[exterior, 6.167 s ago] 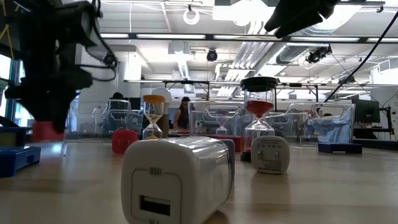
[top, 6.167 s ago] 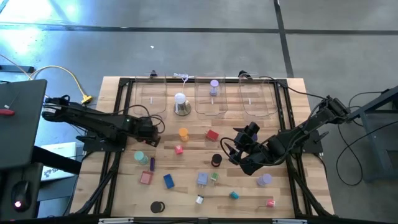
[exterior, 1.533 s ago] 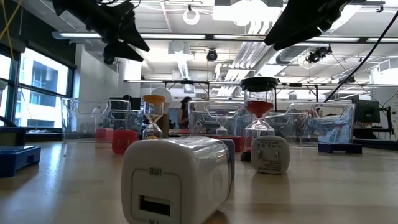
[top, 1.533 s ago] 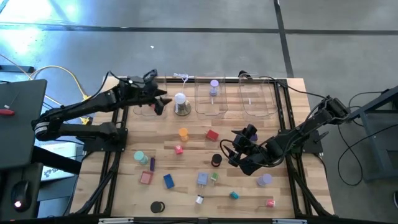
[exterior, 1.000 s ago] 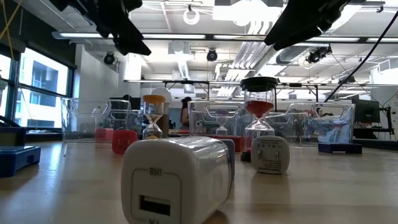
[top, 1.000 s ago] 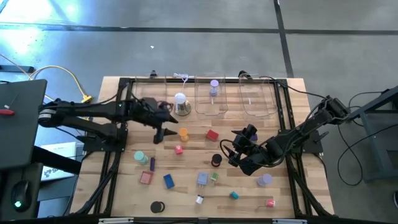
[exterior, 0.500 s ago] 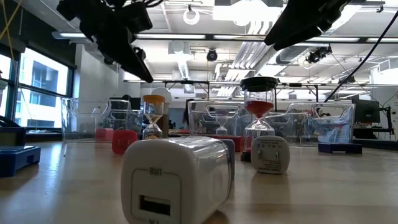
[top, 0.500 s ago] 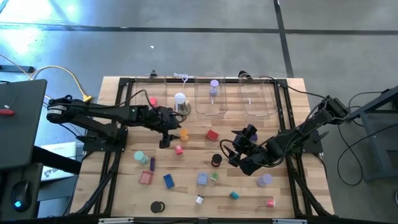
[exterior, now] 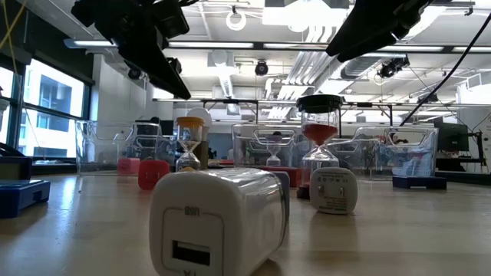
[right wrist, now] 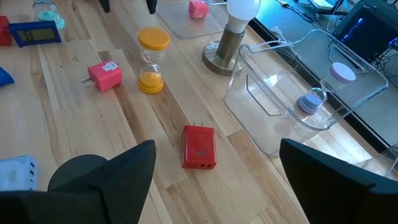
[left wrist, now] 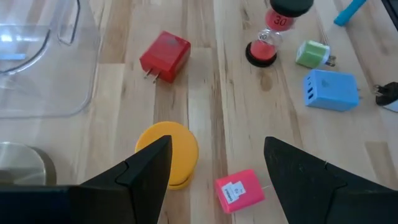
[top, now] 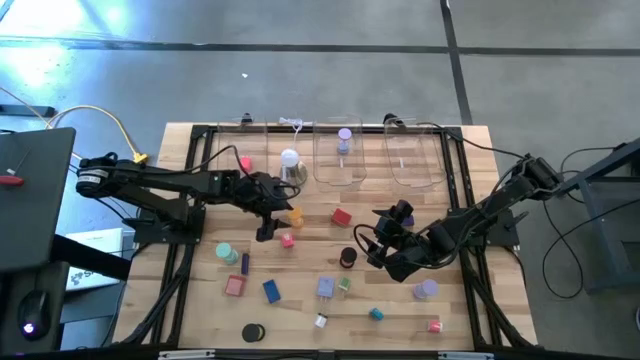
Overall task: Pick & Place Office items
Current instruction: Put the yellow hourglass into the middle transparent bin
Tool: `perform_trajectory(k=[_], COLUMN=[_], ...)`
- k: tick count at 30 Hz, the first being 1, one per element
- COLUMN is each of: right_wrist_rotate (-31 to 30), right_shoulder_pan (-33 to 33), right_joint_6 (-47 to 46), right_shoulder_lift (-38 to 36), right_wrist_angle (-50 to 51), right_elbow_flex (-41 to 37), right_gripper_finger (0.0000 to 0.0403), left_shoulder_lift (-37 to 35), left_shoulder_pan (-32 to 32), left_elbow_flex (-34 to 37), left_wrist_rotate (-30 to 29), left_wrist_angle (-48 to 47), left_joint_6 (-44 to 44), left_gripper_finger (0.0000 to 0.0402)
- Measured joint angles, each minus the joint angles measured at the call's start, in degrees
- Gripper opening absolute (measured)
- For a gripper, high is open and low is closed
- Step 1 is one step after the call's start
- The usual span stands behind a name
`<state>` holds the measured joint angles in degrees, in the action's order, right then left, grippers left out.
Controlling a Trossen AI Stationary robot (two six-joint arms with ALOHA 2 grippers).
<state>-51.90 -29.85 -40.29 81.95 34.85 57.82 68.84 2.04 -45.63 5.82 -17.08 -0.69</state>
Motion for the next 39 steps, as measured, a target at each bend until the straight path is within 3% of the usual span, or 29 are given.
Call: perform_trajectory(k=[12, 24, 39], right_wrist_rotate=[0.02, -0.07, -0.16], right_shoulder_pan=[0.0, 0.0, 0.02], right_joint_6=[0.02, 0.02, -0.15], right_shoulder_lift=[0.0, 0.0, 0.0], right_wrist_angle=[0.0, 0.0, 0.0], right_elbow_flex=[0.0, 0.0, 0.0], right_gripper_finger=[0.0333, 0.0333, 0.0333], left_shoulder_lift=[0.0, 0.0, 1.11], left_shoulder_pan=[0.04, -0.4, -3.67], left_elbow_flex=[0.0, 0.0, -0.03], left_wrist_rotate=[-3.01, -3.16, -9.28], left_wrist_angle=[0.54, 0.95, 1.1], left_joint_6=[-4.79, -3.47, -1.61], left_gripper_finger=[0.0248, 0.0248, 0.0258])
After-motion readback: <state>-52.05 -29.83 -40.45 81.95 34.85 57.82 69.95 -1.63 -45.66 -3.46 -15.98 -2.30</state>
